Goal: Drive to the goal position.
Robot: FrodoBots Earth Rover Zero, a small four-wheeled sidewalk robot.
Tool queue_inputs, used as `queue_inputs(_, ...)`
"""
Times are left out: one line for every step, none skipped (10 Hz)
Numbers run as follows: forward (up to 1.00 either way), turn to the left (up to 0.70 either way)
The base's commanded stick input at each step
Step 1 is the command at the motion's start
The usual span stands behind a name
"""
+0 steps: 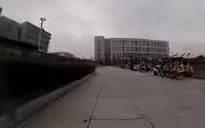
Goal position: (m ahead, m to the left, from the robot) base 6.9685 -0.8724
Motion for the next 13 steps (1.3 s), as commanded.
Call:
queue_inputs(1.0, 0.0)
queue_inputs(1.0, 0.0)
queue_inputs(1.0, 0.0)
queue_inputs(1.0, 0.0)
queue_inputs(1.0, 0.0)
queue_inputs(1.0, 0.0)
queue_inputs(1.0, 0.0)
queue_inputs(1.0, 0.0)
queue_inputs(1.0, 0.0)
queue_inputs(1.0, 0.0)
queue_inputs(1.0, 0.0)
queue_inputs(1.0, 0.0)
queue_inputs(1.0, 0.0)
